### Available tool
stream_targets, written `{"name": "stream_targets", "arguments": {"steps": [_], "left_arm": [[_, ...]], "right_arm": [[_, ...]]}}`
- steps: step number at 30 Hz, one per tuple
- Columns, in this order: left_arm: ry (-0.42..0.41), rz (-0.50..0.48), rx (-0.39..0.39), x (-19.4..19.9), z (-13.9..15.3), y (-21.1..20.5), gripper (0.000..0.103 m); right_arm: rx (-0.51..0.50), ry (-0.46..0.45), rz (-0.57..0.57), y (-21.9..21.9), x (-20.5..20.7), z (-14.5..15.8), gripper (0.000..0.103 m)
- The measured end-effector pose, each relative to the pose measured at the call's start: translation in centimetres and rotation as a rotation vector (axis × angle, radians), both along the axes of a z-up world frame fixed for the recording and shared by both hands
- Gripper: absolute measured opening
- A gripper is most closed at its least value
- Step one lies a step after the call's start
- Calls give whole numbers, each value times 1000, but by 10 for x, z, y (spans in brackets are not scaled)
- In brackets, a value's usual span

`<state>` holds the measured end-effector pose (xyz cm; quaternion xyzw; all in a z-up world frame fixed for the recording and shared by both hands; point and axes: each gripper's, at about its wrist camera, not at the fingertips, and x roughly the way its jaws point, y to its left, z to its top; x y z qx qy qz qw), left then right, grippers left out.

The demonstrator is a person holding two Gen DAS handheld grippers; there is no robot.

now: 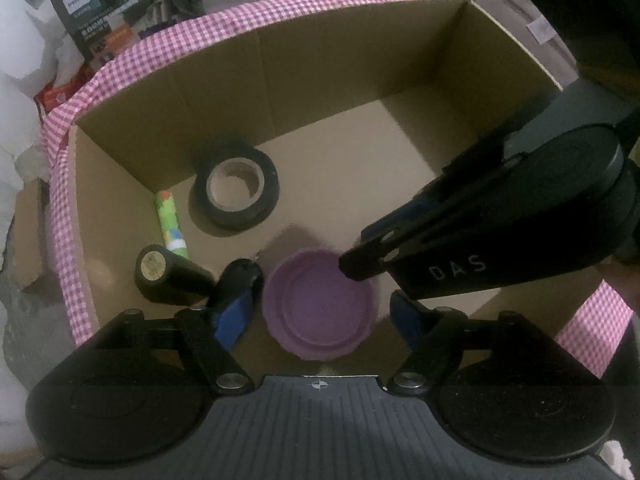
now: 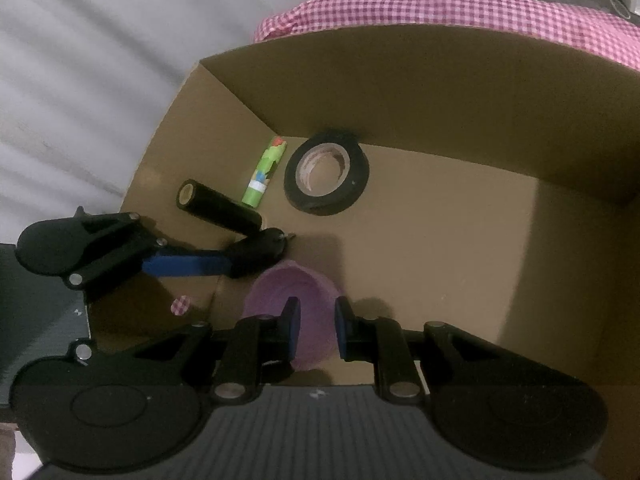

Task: Organize rigid objects
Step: 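Carry the purple lid with the right gripper into the box and release, then reach the right gripper to the white charger plug and grasp it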

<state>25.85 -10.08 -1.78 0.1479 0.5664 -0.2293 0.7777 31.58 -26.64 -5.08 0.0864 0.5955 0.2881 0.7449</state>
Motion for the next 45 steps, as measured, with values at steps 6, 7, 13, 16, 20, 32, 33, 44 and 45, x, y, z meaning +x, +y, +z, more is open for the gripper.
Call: {"name": "stream_targets", "arguments": {"steps": [6, 7, 13, 16, 20, 32, 33, 44, 45], "left_arm": [[-78, 7, -40, -12, 24, 4, 81], [-95, 9, -57, -17, 30, 5, 82], [-253, -16, -142, -57, 71, 11, 86], [-272, -13, -220, -81, 89, 20, 87], [-345, 20, -301, -116, 101, 35, 97], [-367, 42, -404, -198, 45, 22, 102], [-374, 26, -392, -203, 39, 16, 102], [-509, -155, -212, -210, -14, -47, 93], [-507, -160, -208, -208, -17, -50, 93]], "right_arm": [[36, -92, -36, -13, -14, 25, 22], [45, -115, -46, -17, -18, 33, 22], [113, -275, -125, -49, -67, 83, 30], [141, -389, -168, -69, -105, 111, 59], [181, -500, -222, -94, -159, 135, 67], [315, -457, -377, -146, -279, 83, 72], [327, -425, -393, -147, -279, 71, 72], [337, -275, -485, -149, -240, 8, 63], [337, -263, -486, -148, -236, 3, 62]]}}
